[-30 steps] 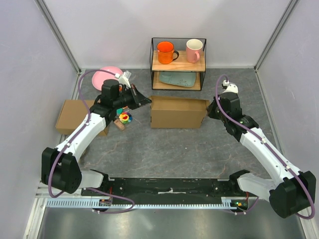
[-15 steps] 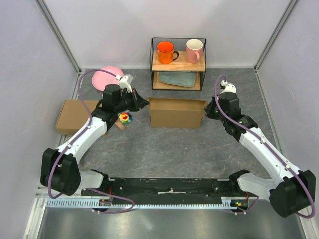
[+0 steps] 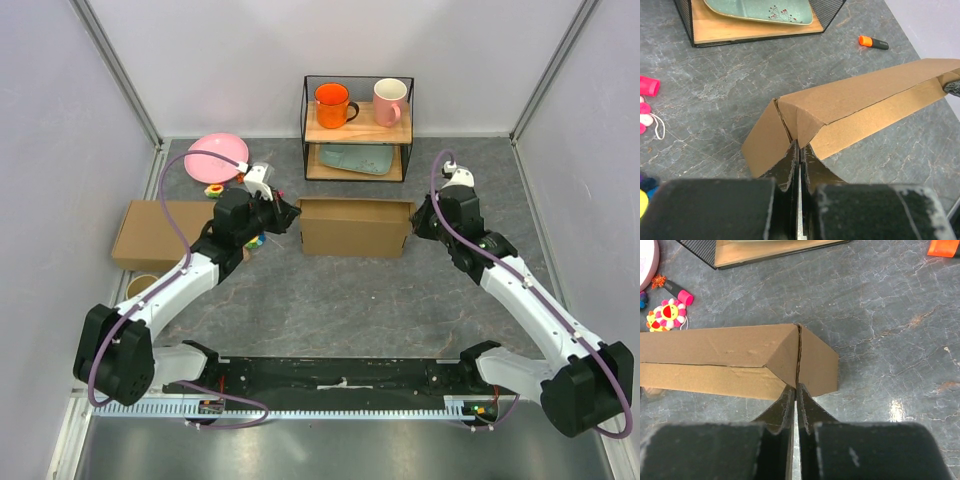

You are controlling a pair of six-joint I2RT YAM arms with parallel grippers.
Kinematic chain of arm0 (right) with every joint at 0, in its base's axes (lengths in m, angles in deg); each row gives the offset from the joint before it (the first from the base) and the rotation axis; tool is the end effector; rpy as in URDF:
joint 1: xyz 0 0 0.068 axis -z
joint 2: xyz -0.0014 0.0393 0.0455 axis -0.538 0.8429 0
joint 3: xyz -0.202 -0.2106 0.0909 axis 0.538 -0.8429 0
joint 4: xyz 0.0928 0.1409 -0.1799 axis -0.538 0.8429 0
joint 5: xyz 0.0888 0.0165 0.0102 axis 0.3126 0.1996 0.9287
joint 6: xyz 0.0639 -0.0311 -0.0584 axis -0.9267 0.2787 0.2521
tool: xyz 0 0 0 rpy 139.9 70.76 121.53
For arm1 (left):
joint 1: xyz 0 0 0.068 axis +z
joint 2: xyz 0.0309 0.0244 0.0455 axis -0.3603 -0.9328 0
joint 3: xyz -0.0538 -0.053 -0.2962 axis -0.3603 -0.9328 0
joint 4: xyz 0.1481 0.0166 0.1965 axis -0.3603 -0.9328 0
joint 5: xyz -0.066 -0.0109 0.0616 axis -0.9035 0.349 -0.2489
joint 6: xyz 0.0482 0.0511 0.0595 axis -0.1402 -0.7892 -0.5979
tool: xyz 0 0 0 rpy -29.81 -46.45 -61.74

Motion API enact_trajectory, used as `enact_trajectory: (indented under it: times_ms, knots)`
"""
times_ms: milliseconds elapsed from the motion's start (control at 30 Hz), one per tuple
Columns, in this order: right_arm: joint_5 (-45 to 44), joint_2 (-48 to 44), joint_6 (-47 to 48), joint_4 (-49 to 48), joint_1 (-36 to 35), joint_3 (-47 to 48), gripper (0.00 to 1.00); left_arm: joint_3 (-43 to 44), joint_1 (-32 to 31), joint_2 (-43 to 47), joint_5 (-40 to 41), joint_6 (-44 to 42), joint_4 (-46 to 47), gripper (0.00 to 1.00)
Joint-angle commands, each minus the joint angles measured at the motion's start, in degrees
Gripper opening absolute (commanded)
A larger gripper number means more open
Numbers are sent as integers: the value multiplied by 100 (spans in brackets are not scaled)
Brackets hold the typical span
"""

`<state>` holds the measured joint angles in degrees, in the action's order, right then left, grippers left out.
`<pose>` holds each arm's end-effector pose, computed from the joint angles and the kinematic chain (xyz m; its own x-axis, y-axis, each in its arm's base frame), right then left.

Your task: Fold the paper box

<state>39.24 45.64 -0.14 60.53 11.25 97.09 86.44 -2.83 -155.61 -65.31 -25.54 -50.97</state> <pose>0.2437 0.0828 0.3083 -0.5387 0.3076 -0.7844 0.0150 0.9343 0.3561 0.2712 -0.1415 0.3006 -0.4465 -0.1844 -0.8756 0.4700 0.7843 -0.4049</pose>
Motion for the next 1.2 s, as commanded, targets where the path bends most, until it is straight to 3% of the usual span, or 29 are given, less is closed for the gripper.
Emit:
enact_trajectory:
  times_ms: [0, 33, 133, 533, 1167]
  knots:
    - [-418, -92, 111, 1045, 21, 38, 14, 54, -58, 16, 604, -491, -782, 6]
    - [-479, -188, 102, 1037, 12, 135, 23, 107, -58, 7, 674, -508, -853, 9]
    - [-611, -303, 102, 1063, 20, 319, 33, 283, -58, 16, 789, -535, -1073, 20]
    - [-708, -646, 146, 827, 21, 566, 44, 476, -49, 174, 781, -333, -1170, 43]
    - [-278, -840, 172, 255, 21, 425, 47, 916, -58, 16, 482, -236, -1328, 38]
